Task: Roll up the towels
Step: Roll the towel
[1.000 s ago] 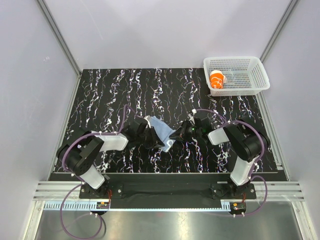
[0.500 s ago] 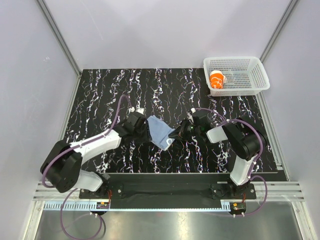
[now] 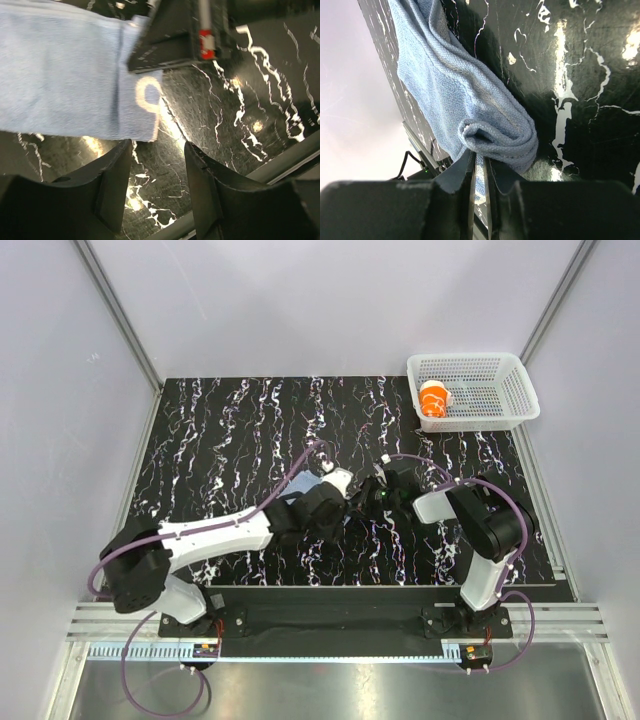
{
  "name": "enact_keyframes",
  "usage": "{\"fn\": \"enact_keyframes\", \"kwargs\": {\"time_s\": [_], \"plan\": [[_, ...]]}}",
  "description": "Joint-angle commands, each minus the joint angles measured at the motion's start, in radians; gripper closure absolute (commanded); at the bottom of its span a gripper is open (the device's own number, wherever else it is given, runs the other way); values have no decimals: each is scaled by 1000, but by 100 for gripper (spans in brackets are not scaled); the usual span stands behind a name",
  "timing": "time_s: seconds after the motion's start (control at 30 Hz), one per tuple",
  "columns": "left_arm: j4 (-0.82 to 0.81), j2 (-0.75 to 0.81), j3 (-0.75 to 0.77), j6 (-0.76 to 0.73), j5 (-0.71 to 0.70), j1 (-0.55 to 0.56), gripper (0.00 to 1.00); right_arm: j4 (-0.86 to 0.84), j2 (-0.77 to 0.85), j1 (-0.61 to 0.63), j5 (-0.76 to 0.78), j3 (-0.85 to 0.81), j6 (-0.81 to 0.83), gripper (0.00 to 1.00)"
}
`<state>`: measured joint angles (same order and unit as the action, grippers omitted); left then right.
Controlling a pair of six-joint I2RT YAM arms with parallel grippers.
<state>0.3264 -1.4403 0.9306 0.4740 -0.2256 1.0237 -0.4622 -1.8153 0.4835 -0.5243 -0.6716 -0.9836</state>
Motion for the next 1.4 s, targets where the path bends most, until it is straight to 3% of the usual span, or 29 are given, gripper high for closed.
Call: {"fn": "enact_keyframes", "kwargs": {"time_s": [0.0, 0.57, 0.97, 1.37], "plan": [[-52, -47, 57, -72, -50, 33, 49, 82, -1, 0, 55, -13, 46, 82], [-70, -264, 62, -55, -81, 38, 48, 117, -3, 0, 43, -22, 60, 83], [-86, -180, -7, -92, -179, 41, 47, 114, -25, 0, 29, -31, 57, 83], [-66, -288, 1, -77, -172, 58, 48, 100, -45, 0, 21, -29, 51, 83]]}}
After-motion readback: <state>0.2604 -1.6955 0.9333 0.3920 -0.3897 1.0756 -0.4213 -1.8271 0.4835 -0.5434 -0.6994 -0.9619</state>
